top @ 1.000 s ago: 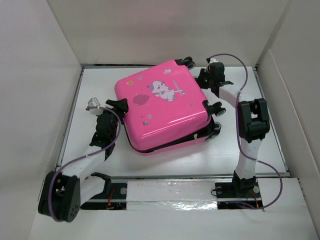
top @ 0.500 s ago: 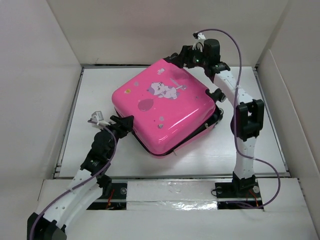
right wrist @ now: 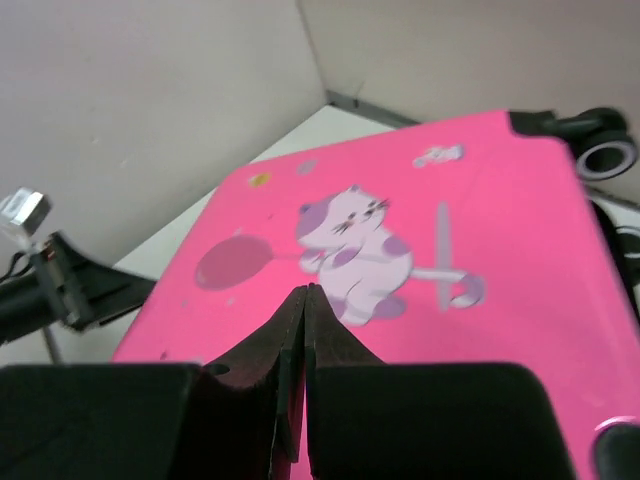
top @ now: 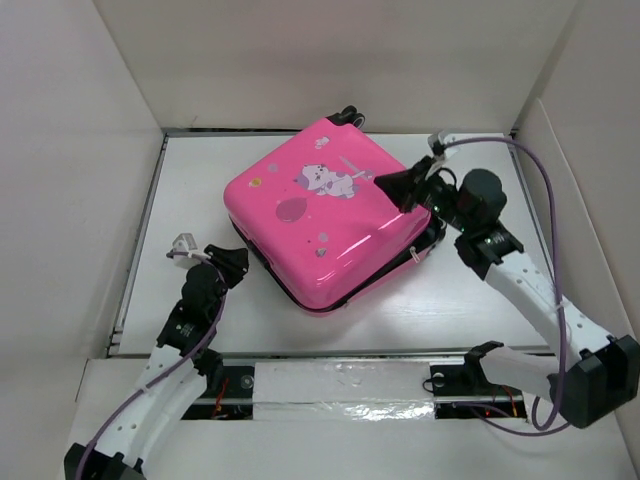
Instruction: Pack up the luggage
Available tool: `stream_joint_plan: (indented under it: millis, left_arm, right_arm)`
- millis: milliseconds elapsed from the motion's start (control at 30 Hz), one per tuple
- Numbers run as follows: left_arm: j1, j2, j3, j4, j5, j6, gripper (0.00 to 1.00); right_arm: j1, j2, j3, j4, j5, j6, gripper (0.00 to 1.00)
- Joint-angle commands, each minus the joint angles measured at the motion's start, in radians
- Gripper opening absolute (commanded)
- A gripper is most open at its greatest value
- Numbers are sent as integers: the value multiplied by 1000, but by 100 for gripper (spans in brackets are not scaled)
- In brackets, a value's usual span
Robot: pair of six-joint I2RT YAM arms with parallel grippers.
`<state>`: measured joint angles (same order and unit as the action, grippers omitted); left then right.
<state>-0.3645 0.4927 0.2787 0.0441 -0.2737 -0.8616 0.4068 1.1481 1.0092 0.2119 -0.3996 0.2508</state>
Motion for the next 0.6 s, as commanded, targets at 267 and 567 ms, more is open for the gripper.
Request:
stream_joint_plan:
  millis: [267, 567]
  left_arm:
    - [299, 499, -75, 520, 448, -65, 14]
    - [164, 659, -41, 634, 416, -42, 14]
  right_arm:
    - [124, -217, -328, 11, 105, -25, 0]
    - [15, -370, -500, -164, 577, 131, 0]
